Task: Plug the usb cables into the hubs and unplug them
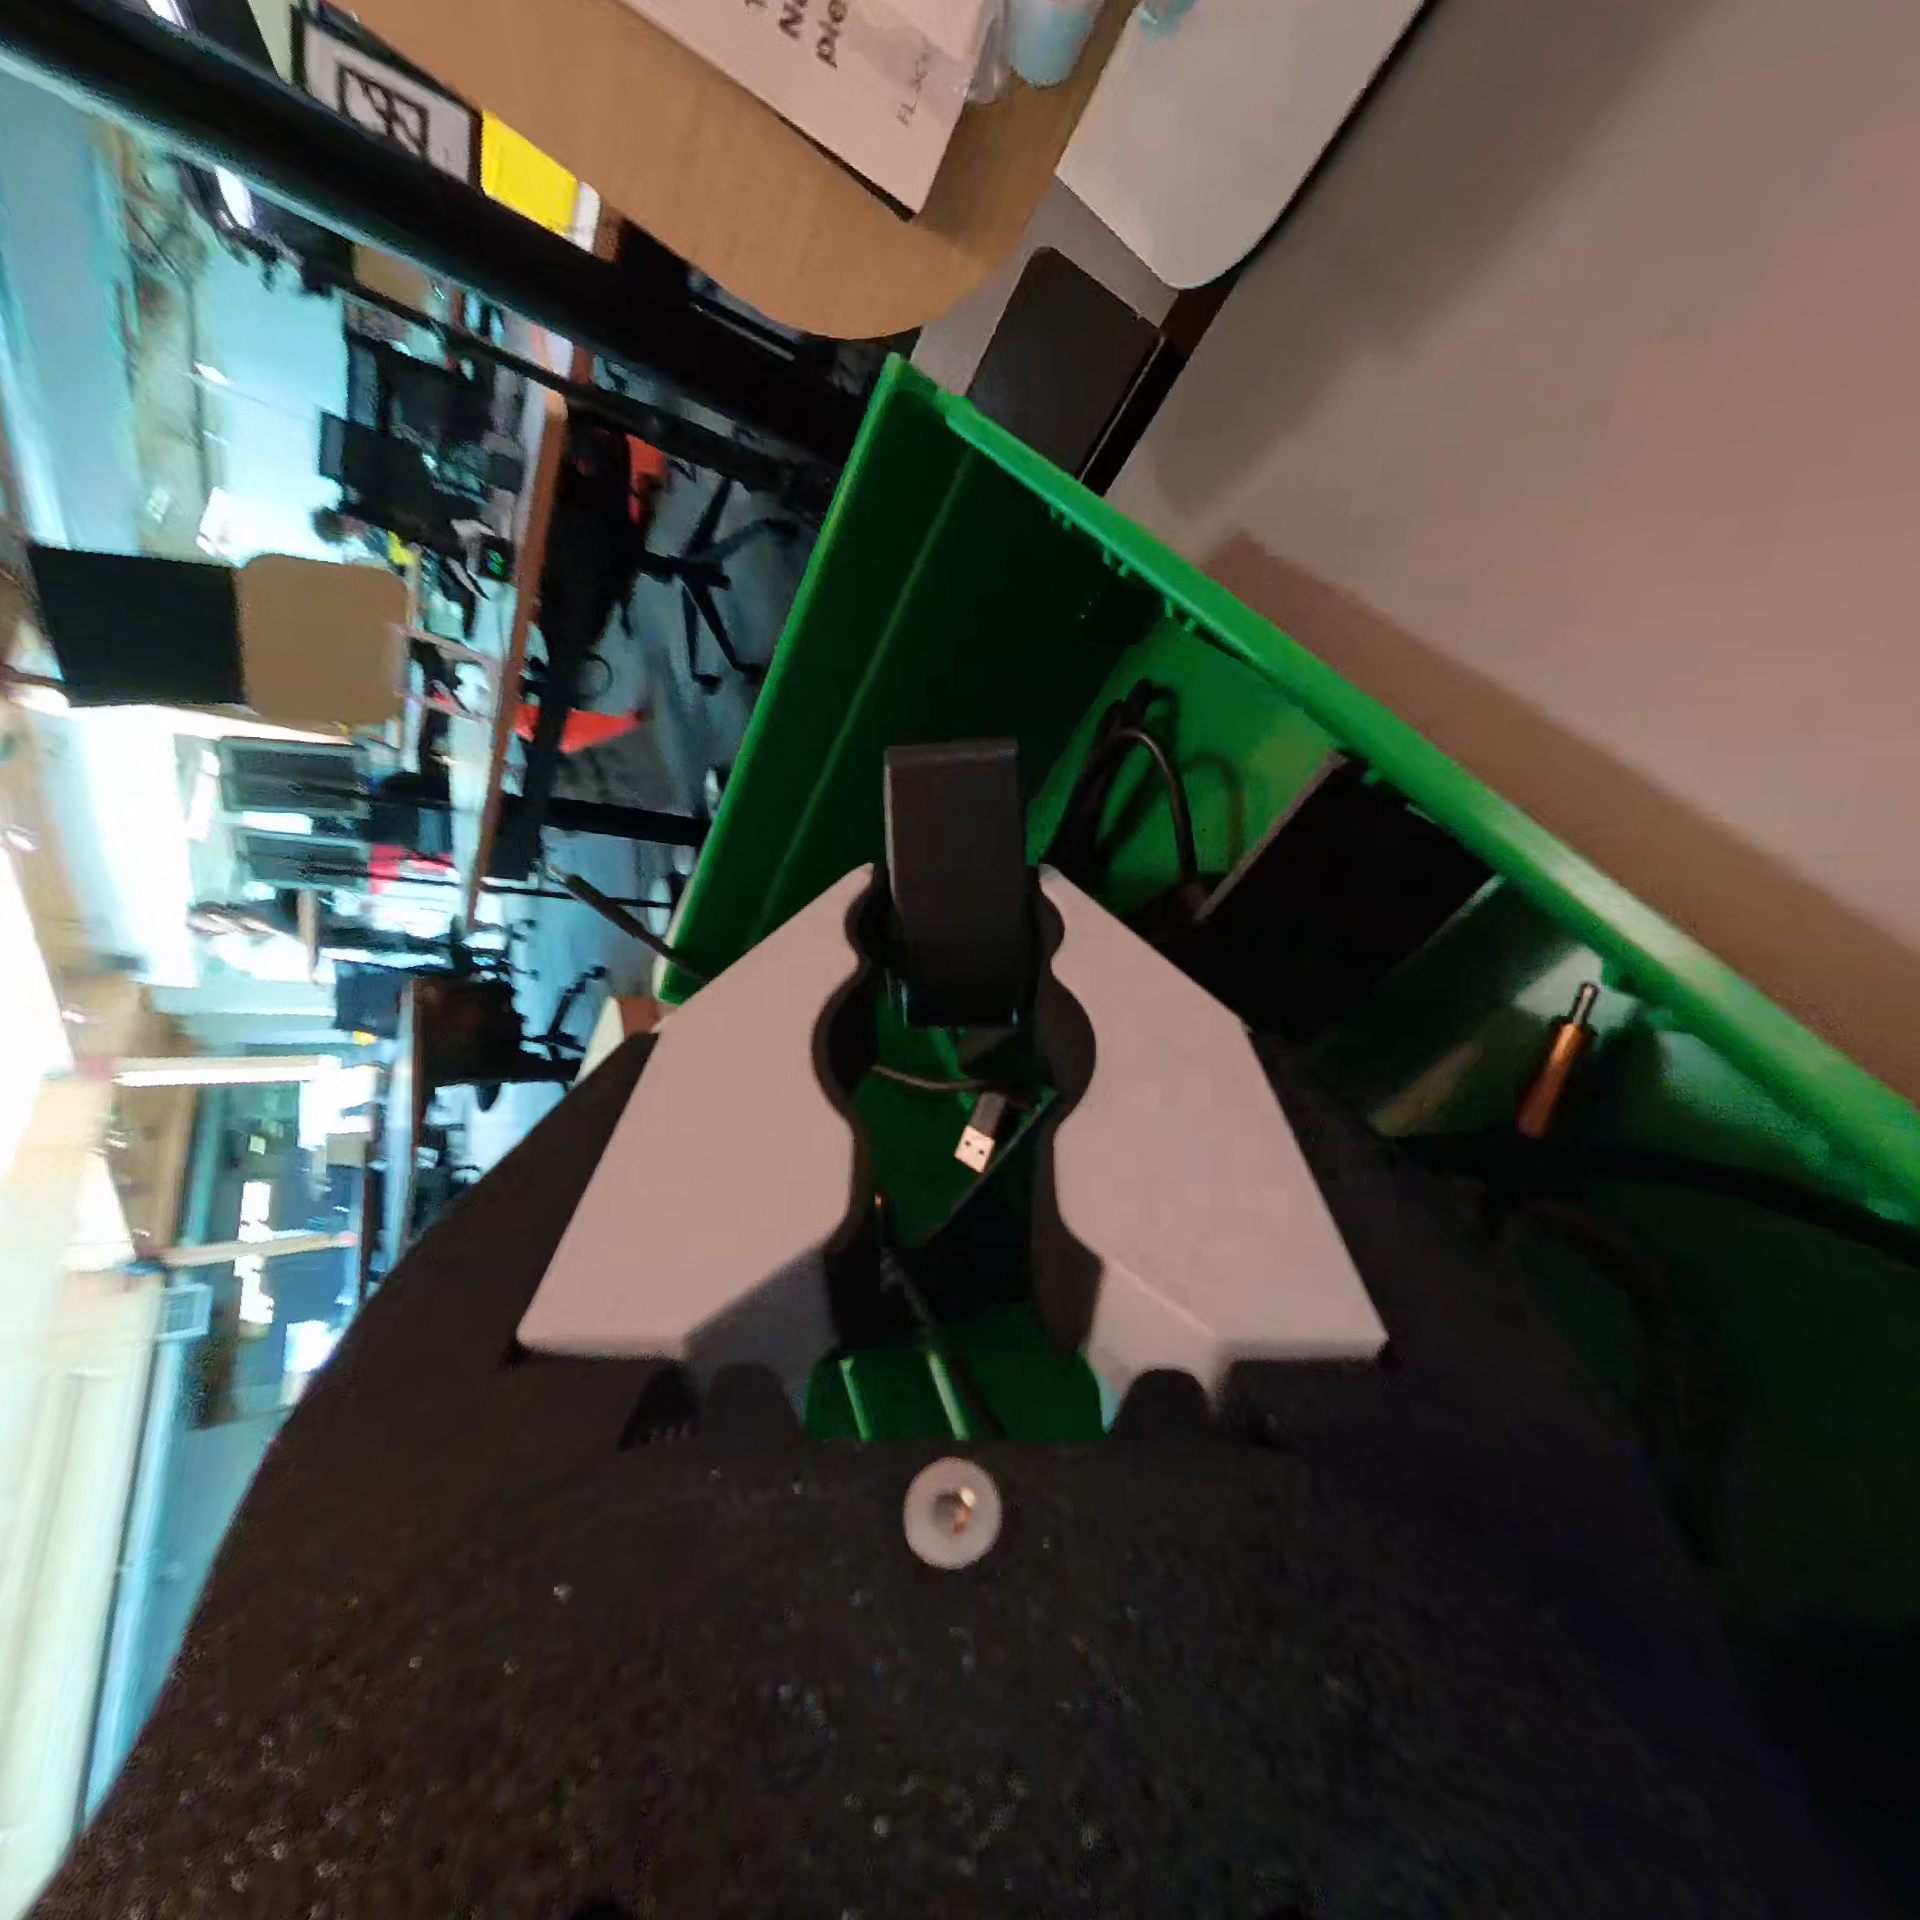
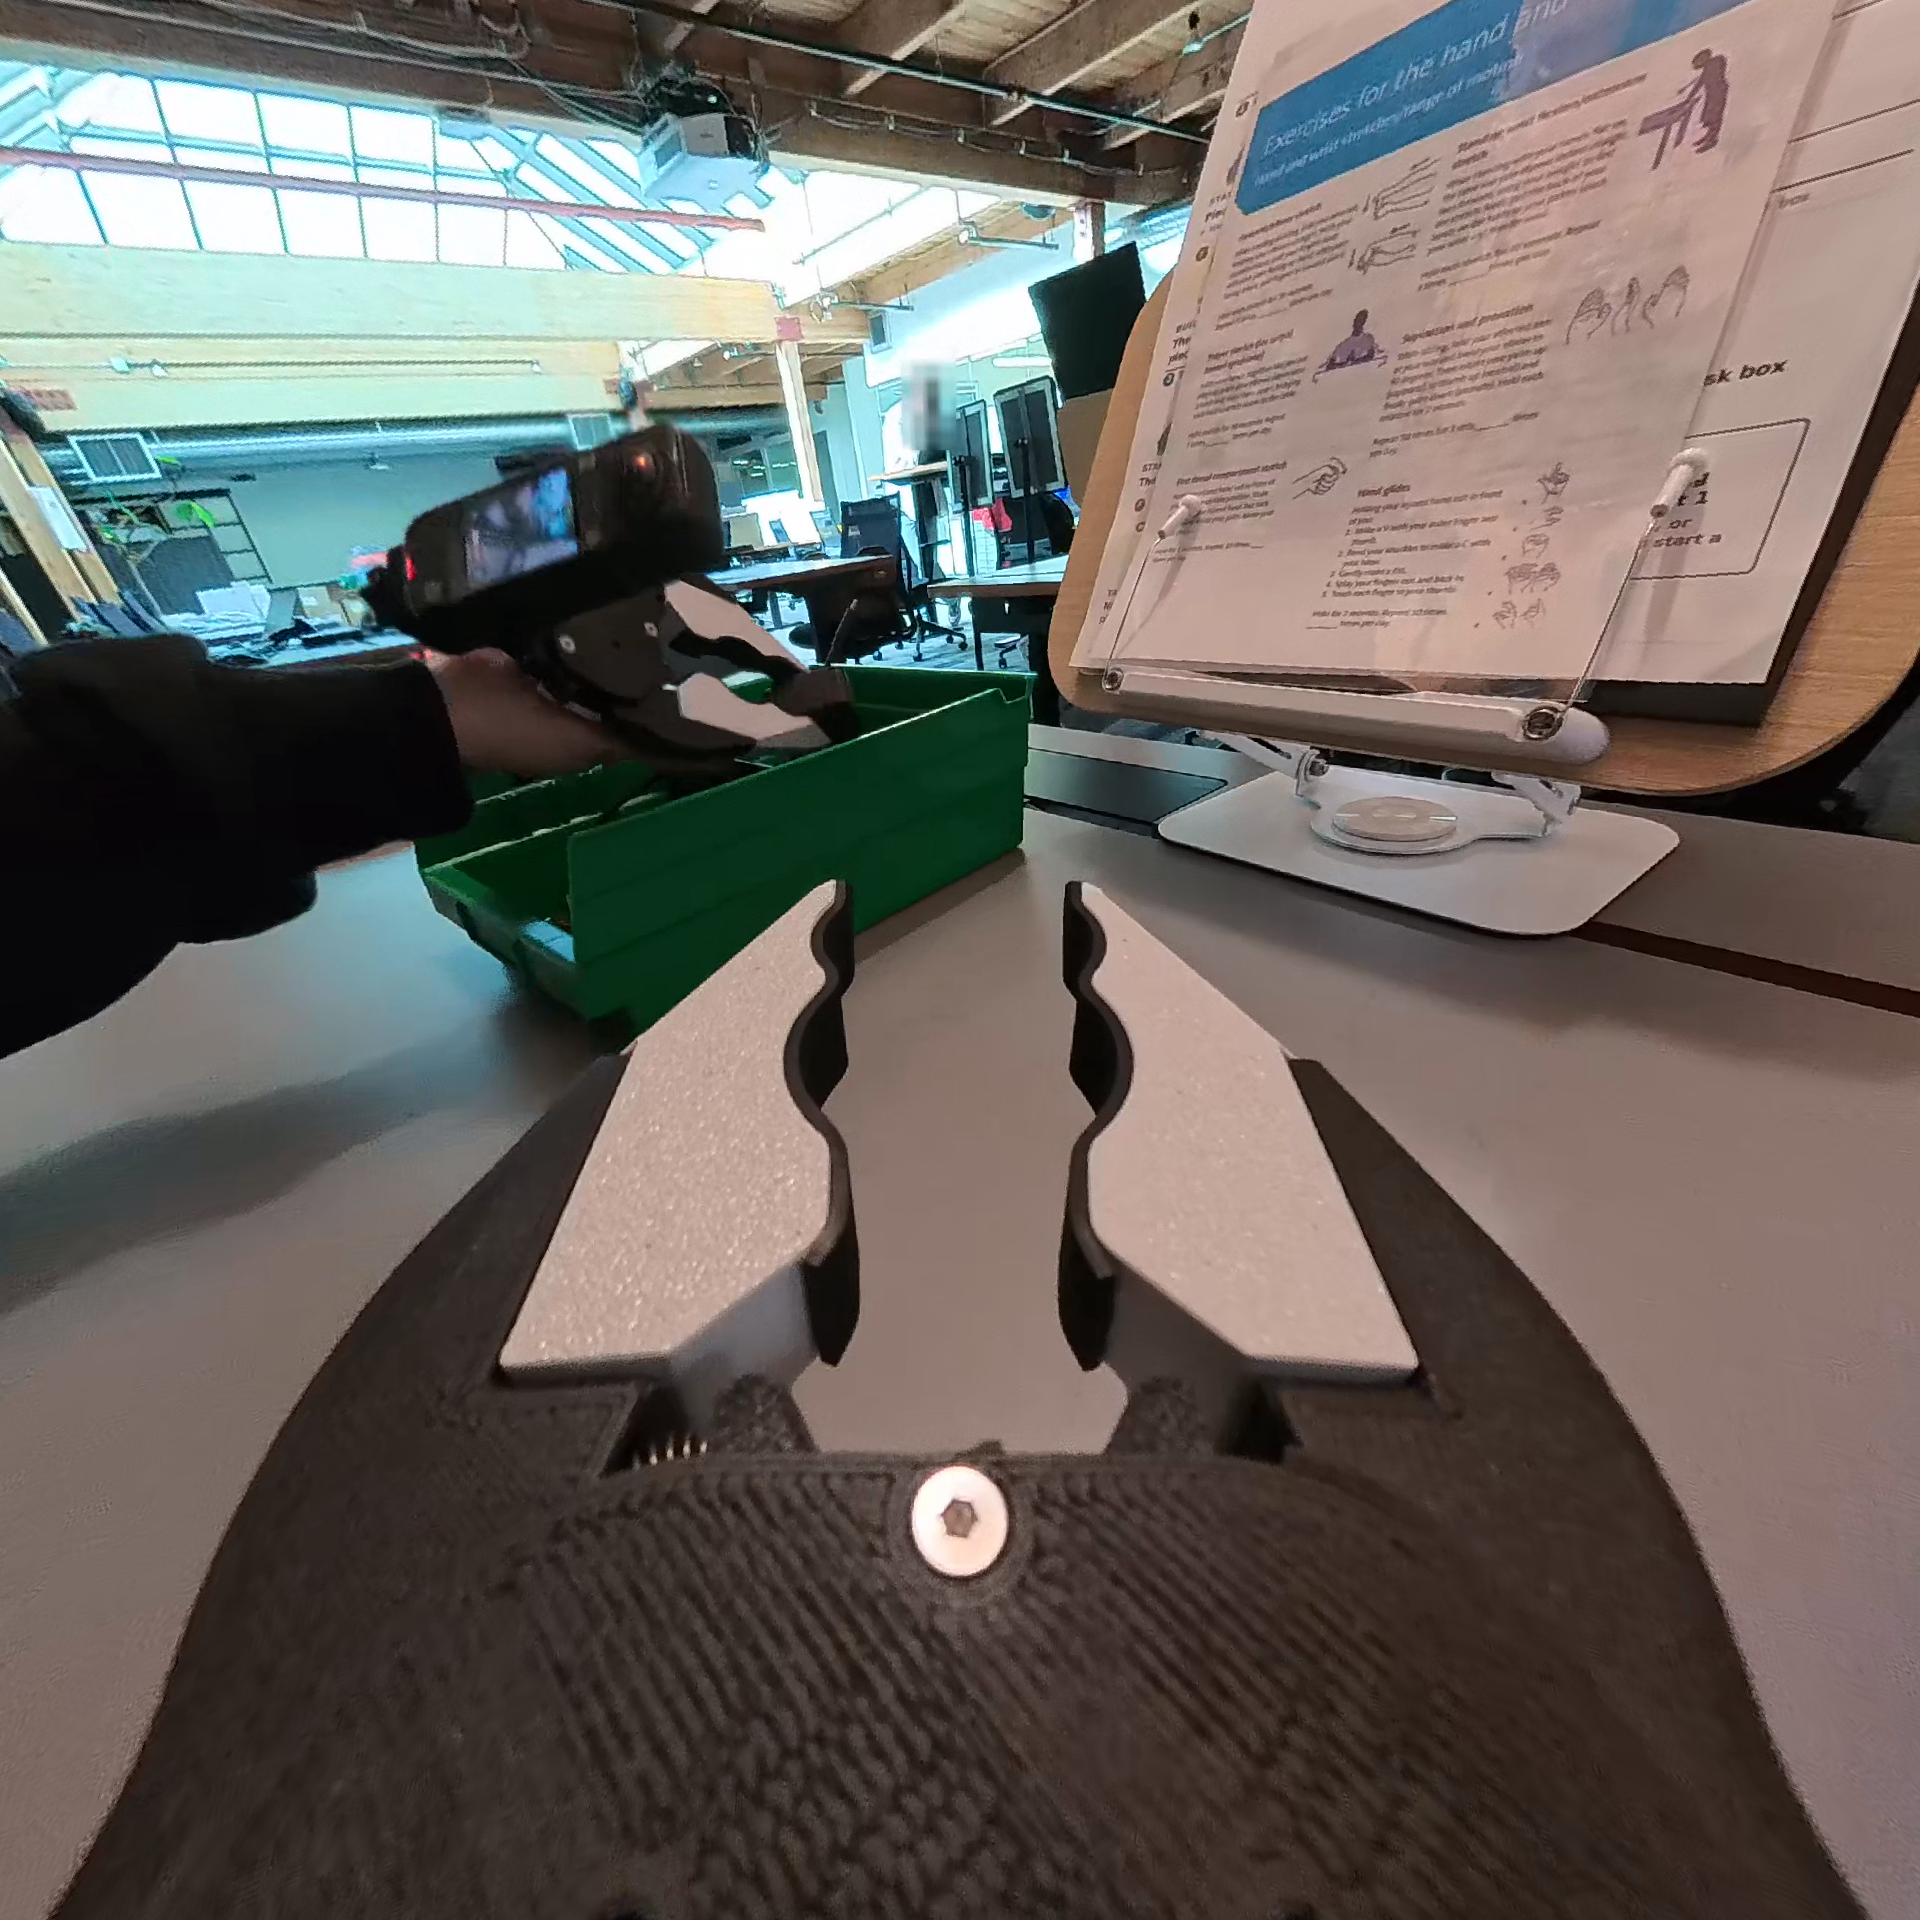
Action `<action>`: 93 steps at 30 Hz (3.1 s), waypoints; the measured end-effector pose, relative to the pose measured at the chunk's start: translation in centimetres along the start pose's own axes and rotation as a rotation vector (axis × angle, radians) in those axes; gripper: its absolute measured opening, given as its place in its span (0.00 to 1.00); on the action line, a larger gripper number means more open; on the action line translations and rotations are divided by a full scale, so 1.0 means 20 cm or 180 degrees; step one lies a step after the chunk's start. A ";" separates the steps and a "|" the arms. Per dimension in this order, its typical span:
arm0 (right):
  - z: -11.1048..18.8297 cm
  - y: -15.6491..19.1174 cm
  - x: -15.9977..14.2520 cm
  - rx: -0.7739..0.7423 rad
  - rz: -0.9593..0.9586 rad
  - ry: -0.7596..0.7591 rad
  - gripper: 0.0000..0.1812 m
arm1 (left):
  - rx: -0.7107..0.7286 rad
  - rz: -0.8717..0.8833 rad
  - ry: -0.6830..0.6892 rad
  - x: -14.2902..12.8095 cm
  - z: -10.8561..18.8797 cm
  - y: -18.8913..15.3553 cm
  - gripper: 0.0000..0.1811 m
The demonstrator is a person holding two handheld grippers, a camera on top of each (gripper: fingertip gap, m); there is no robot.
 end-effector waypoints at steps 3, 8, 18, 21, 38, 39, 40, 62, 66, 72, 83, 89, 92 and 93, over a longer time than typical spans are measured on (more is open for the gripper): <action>0.00 -0.01 0.00 0.0008 -0.0065 -0.0047 0.21 | 0.0211 -0.0108 -0.0185 -0.02 0.02 -0.01 0.12; 0.00 -0.01 0.00 0.0175 -0.0395 -0.0135 0.26 | 0.0903 -0.0354 -0.0672 0.05 0.21 0.10 0.12; -0.05 0.07 0.02 0.1797 -0.2193 -0.0698 0.47 | 0.2031 -0.0979 -0.2245 0.35 0.97 0.15 0.11; -0.06 0.10 0.03 0.2277 -0.2557 -0.0845 0.45 | 0.2164 -0.1375 -0.2582 0.38 1.14 0.01 0.11; 0.09 0.27 0.42 0.2216 -0.2332 -0.1140 0.38 | 0.2726 -0.2625 -0.3396 0.44 1.46 -0.30 0.11; 0.10 0.27 0.42 0.2169 -0.2330 -0.1099 0.37 | 0.2681 -0.2671 -0.3411 0.44 1.45 -0.33 0.11; 0.10 0.26 0.41 0.2148 -0.2358 -0.1076 0.37 | 0.2635 -0.2713 -0.3436 0.44 1.45 -0.36 0.11; 0.14 0.09 0.31 0.1529 -0.1965 -0.0929 0.13 | 0.0974 -0.1505 -0.3225 0.41 1.29 -0.46 0.28; 0.16 0.08 0.28 0.1735 -0.1895 -0.0462 0.13 | 0.0095 -0.1368 -0.3388 0.44 1.32 -0.35 0.32; 0.18 0.14 0.26 0.1921 -0.1492 0.0140 0.13 | 0.0282 -0.2662 -0.3097 0.55 1.31 -0.25 0.47; 0.13 0.15 0.27 0.1153 -0.0585 0.0092 0.13 | -0.0584 -0.1186 -0.2701 0.82 1.23 -0.12 0.46; 0.11 0.13 0.27 0.0186 0.0534 -0.0122 0.13 | -0.2556 0.1128 -0.2077 0.90 1.16 -0.10 0.46; 0.08 0.17 0.27 -0.0123 0.1048 -0.0043 0.13 | -0.2785 0.1617 -0.1907 0.92 1.11 -0.13 0.42; 0.06 0.18 0.26 -0.0203 0.1191 0.0064 0.13 | -0.2740 0.1664 -0.1937 0.93 1.10 -0.13 0.36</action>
Point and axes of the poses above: each gripper's, where its closed fingertips meet, z back along the fingers, x out of its top, y = z × x across the jaws, the point moved 9 cm from there along z, back along the fingers, and after that the axes turned 5 degrees about x, right-handed, at the moved point
